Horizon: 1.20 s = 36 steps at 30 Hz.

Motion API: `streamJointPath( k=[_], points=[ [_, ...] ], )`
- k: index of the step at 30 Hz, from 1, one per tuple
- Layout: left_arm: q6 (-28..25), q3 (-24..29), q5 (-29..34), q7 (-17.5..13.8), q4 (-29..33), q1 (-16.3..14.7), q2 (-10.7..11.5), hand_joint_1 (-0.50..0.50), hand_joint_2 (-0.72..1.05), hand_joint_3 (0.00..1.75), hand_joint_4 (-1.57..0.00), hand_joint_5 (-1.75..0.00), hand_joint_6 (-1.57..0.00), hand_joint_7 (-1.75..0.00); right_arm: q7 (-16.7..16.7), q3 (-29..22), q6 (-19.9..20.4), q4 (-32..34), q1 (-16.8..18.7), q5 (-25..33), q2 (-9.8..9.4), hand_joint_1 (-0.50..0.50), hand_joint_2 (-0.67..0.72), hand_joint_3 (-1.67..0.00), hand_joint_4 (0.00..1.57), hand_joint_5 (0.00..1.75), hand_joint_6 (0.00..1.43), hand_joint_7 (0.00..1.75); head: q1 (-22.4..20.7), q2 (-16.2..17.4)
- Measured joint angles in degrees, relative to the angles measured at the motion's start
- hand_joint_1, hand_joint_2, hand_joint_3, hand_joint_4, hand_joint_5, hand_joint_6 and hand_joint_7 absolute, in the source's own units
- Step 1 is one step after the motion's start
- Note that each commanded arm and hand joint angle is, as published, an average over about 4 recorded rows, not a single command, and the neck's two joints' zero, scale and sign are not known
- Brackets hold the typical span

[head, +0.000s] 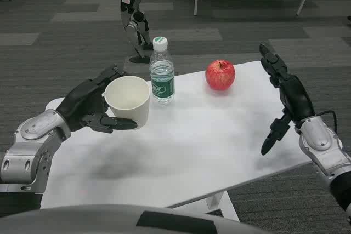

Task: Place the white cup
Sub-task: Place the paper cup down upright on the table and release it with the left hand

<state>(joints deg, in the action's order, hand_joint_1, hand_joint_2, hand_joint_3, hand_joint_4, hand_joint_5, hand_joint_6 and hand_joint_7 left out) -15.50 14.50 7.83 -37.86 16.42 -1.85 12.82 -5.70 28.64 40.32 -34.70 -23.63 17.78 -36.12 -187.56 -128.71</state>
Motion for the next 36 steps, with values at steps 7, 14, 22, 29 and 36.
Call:
streamJointPath(
  k=[7,14,22,29,36],
  points=[
    [0.03,-1.27,2.32,0.04,-0.11,-0.02,1.42,-0.19,1.05,0.52,-0.30,-1.75,-0.84,-1.68,0.00,0.20,0.00,0.07,0.00,0.00,0.65,-0.46,0.66,0.00,0.00,0.00,0.00,0.00,-1.35,0.19],
    [0.03,-1.27,2.34,0.04,-0.11,-0.02,1.42,-0.19,1.05,0.52,-0.30,-1.75,-0.84,-1.68,0.00,0.22,0.00,0.07,0.00,0.00,0.66,-0.47,0.65,0.00,0.00,0.00,0.00,0.00,-1.81,0.62],
    [0.03,-1.27,2.36,0.04,-0.12,-0.02,1.42,-0.17,1.05,0.52,-0.28,-1.75,-0.80,-1.68,0.00,0.23,0.00,0.07,0.00,0.00,0.70,-0.48,0.66,-0.04,0.00,0.00,0.00,0.00,-1.76,0.76],
    [1.05,-1.33,1.88,0.03,-0.53,-0.02,1.39,-0.17,1.05,0.52,-0.27,-1.75,-0.79,-1.68,0.00,0.23,0.00,0.08,0.00,0.00,0.77,-0.46,0.66,0.00,0.00,0.00,0.00,0.00,-1.76,0.77],
    [5.08,-2.49,0.16,0.00,-3.76,-0.06,0.80,-0.17,1.05,0.52,-0.25,-1.75,-0.76,-1.68,0.00,0.23,0.00,0.07,0.00,0.00,0.80,-0.46,0.65,0.00,0.00,0.00,0.00,0.00,-2.06,1.22]
  ],
)
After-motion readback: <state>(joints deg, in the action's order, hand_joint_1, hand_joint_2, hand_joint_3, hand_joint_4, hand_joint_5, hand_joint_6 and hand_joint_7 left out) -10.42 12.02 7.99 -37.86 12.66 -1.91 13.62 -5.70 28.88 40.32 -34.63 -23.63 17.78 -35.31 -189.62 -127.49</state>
